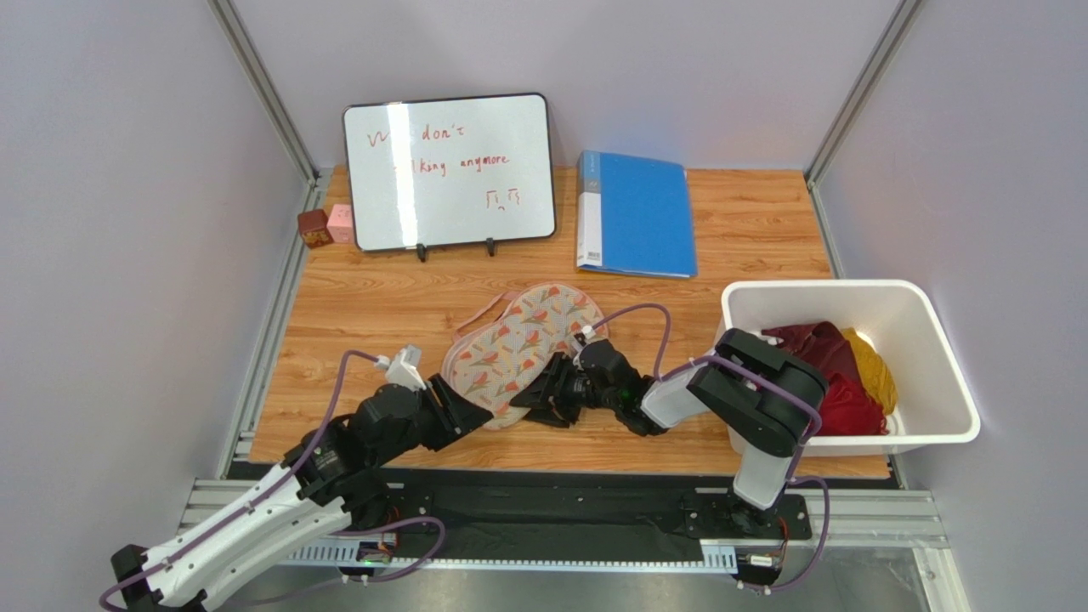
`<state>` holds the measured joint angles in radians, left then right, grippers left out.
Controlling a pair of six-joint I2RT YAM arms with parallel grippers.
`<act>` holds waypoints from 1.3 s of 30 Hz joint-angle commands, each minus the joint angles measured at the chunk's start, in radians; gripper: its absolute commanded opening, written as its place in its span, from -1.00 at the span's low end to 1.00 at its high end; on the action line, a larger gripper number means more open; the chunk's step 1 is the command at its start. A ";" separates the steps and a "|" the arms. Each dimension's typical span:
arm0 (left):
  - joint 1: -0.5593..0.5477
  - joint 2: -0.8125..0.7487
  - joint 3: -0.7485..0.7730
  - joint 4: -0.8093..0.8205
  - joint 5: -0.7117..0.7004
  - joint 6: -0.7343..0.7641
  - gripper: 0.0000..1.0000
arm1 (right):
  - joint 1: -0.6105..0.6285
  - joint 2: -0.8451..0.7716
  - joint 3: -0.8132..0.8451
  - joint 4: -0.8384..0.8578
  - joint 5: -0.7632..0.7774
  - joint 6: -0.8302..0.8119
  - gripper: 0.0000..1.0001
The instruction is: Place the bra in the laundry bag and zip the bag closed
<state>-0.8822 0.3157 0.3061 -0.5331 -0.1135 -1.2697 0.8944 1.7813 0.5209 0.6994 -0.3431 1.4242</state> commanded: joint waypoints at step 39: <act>-0.037 0.301 -0.165 0.559 -0.141 0.464 0.01 | -0.032 -0.096 0.221 -0.354 0.047 0.455 -0.70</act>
<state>-0.9077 0.6296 0.1696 -0.0742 -0.1802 -0.8532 0.8669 1.6951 0.6975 0.3527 -0.2955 1.8233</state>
